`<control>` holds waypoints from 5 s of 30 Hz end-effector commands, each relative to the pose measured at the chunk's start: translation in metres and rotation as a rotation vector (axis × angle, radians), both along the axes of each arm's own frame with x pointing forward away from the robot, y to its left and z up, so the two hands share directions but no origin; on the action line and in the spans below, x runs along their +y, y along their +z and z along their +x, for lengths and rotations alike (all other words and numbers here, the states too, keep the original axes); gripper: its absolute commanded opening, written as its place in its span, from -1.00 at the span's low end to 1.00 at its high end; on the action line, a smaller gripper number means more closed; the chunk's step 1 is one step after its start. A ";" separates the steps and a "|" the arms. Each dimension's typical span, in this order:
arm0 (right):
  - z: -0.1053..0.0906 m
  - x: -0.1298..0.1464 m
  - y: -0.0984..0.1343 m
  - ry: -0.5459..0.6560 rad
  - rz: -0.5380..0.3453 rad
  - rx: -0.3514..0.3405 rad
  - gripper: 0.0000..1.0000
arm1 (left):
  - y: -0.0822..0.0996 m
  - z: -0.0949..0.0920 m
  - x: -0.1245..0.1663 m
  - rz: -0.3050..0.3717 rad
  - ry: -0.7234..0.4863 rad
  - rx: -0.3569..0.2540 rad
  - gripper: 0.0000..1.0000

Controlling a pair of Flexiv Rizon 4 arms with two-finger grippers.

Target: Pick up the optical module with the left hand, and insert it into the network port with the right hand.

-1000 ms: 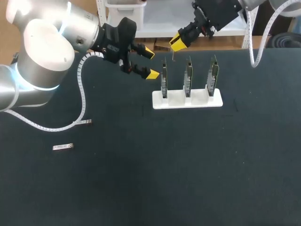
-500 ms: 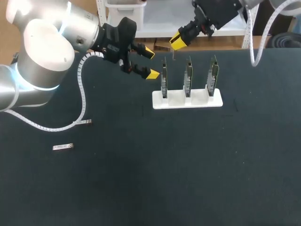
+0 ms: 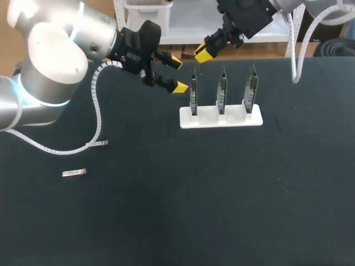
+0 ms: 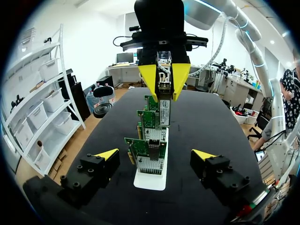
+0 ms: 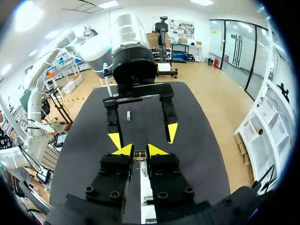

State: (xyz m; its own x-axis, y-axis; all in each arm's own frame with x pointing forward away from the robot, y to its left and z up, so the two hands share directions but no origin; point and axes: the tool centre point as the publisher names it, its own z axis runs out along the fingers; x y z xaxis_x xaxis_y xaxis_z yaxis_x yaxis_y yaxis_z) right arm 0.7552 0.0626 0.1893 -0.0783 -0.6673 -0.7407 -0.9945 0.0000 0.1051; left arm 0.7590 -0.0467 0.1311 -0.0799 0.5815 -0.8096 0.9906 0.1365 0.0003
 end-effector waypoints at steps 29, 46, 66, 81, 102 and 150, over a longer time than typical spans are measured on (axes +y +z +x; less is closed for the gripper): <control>0.011 0.012 -0.014 0.048 0.019 0.010 -1.00 | 0.000 0.001 -0.001 0.005 0.001 0.003 1.00; 0.012 0.016 -0.018 0.041 0.011 0.018 -1.00 | 0.000 0.001 -0.001 0.005 0.001 0.003 1.00; 0.011 0.013 -0.021 0.039 -0.012 0.022 -1.00 | 0.000 0.001 -0.001 0.005 0.001 0.003 1.00; 0.011 0.011 -0.027 0.041 -0.026 0.029 -1.00 | 0.000 0.001 -0.001 0.005 0.001 0.003 1.00; 0.008 0.000 -0.016 -0.007 0.084 0.049 1.00 | 0.000 0.001 -0.001 0.005 0.001 0.003 1.00; 0.000 0.001 -0.016 0.078 0.064 0.022 -1.00 | 0.000 0.001 -0.001 0.005 0.001 0.003 1.00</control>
